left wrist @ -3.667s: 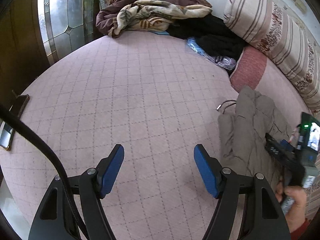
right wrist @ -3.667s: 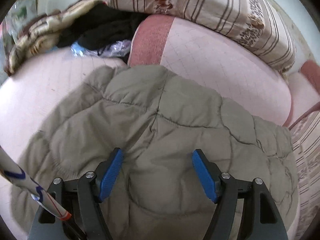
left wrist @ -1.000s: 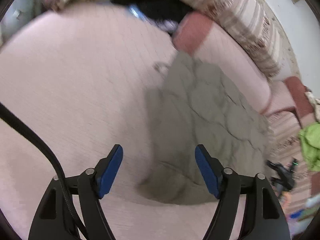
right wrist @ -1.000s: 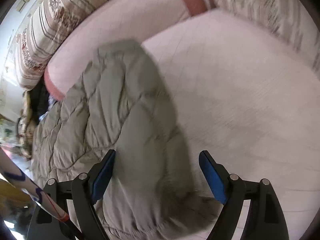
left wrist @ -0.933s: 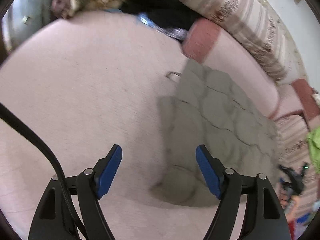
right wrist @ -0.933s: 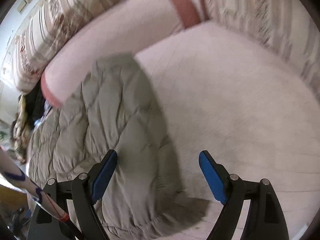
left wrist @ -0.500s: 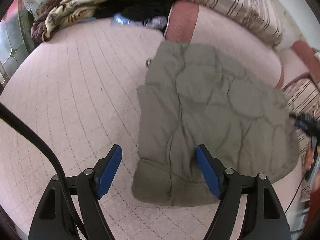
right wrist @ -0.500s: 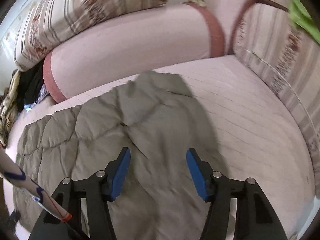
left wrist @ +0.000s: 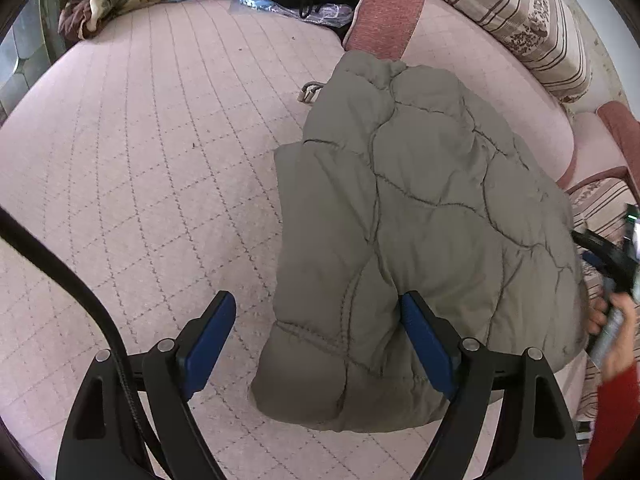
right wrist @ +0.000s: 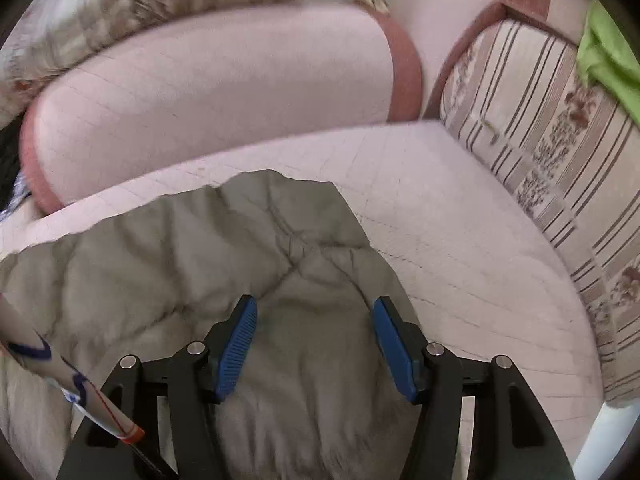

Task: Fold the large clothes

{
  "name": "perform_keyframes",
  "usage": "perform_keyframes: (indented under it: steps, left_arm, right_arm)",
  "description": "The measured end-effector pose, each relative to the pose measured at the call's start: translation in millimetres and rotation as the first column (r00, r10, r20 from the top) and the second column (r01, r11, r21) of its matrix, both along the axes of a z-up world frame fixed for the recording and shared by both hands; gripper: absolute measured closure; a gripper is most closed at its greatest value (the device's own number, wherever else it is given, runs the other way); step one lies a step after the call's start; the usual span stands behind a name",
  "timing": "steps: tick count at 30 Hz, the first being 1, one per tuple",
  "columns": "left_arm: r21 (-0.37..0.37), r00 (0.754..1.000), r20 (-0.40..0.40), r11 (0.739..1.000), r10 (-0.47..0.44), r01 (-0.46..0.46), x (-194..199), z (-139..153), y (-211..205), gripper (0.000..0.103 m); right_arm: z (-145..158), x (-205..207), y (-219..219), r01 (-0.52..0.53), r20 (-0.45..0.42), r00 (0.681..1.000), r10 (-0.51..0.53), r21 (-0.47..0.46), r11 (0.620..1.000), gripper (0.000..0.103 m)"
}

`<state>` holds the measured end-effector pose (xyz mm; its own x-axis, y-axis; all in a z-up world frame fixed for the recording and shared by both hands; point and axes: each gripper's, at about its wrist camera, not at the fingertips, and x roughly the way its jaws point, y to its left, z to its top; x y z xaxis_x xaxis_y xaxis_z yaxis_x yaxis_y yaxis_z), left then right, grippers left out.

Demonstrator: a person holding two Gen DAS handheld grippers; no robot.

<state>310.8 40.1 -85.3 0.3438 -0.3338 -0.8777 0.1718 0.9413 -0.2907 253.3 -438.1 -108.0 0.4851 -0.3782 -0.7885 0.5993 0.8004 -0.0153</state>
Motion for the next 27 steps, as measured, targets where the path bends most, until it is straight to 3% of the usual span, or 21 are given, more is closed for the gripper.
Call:
perform_keyframes:
  steps: [5, 8, 10, 13, 17, 21, 27]
  left_arm:
    - [0.003, 1.0, 0.008, 1.0, 0.015, -0.015, -3, -1, 2, 0.018]
    - [-0.019, 1.0, -0.002, 0.999, 0.028, -0.028, -3, -4, 5, 0.017]
    - [-0.028, 1.0, -0.005, 0.999, 0.031, -0.031, -4, -5, 7, 0.017]
    - [-0.037, 0.999, -0.011, 0.999, 0.031, -0.031, -4, -8, 9, 0.016]
    - [-0.031, 0.999, -0.014, 0.999, 0.037, -0.037, -8, -4, 13, 0.016]
    - [-0.022, 0.998, 0.032, 0.998, 0.062, -0.061, -14, 16, 26, 0.016]
    - [0.096, 0.969, 0.153, 0.973, 0.193, -0.209, -18, 37, 58, 0.016]
  right_arm:
    - [13, -86, 42, -0.101, 0.056, 0.993, 0.103, -0.036, 0.994, 0.043]
    - [-4, -121, 43, -0.089, 0.043, 0.995, 0.088, 0.003, 0.996, 0.043]
    - [-30, -133, 35, -0.055, -0.019, 0.998, 0.055, 0.021, 0.998, 0.044]
    - [-53, -143, 9, 0.014, -0.015, 1.0, -0.013, 0.078, 0.997, 0.044]
    - [-37, -149, 6, 0.064, 0.012, 0.998, -0.066, 0.101, 0.993, 0.044]
    - [3, -151, 46, -0.01, 0.069, 0.998, 0.01, -0.003, 1.0, 0.044]
    - [24, -113, 115, -0.163, 0.121, 0.98, 0.159, 0.019, 0.986, 0.044]
